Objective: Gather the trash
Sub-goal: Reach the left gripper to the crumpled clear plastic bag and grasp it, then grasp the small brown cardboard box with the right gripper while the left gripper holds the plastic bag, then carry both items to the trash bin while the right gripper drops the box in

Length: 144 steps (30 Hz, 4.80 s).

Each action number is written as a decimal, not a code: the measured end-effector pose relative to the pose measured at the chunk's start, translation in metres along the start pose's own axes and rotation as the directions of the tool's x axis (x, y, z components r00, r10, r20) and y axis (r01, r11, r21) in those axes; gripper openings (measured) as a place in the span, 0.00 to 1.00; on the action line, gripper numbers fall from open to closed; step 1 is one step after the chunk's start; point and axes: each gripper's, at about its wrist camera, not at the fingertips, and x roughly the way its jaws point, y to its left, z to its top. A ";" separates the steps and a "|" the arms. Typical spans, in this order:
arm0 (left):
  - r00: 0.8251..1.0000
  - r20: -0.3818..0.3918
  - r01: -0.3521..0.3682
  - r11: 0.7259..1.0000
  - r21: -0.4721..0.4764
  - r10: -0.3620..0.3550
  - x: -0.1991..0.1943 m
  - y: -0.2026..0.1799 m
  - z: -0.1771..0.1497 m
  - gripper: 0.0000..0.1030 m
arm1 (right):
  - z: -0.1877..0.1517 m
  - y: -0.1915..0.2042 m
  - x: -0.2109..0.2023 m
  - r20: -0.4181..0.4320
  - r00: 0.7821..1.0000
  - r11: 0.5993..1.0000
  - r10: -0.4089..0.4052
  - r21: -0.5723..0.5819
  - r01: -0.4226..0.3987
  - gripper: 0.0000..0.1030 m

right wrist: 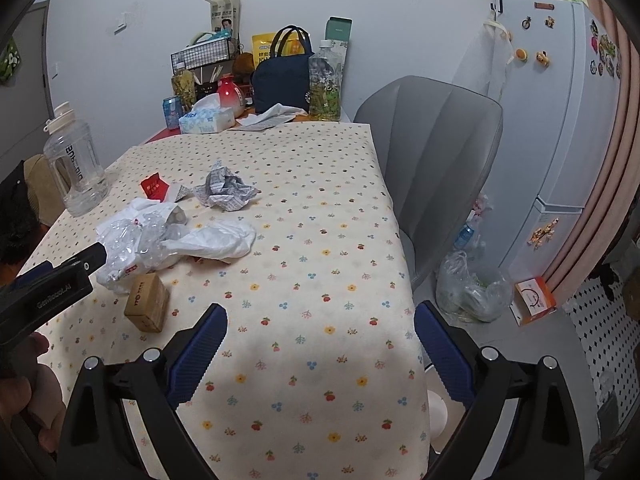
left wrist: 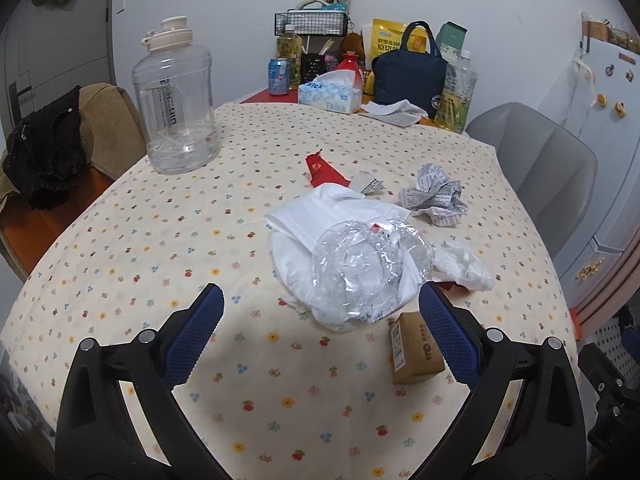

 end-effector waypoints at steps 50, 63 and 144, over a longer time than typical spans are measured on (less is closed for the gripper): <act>0.999 0.028 0.024 0.999 -0.038 -0.023 0.012 0.027 0.025 0.86 | 0.013 0.061 0.035 -0.067 0.992 0.991 0.104 -0.076 -0.109 0.91; 0.998 -0.011 -0.065 0.993 -0.097 0.064 0.021 0.078 0.007 0.86 | 0.002 0.113 0.034 -0.095 0.983 0.973 0.158 -0.156 -0.172 0.88; 0.957 -0.070 0.285 0.881 0.376 -0.280 -0.024 -0.262 -0.040 0.86 | -0.040 -0.208 -0.010 -0.075 0.993 0.941 -0.089 0.321 0.108 0.27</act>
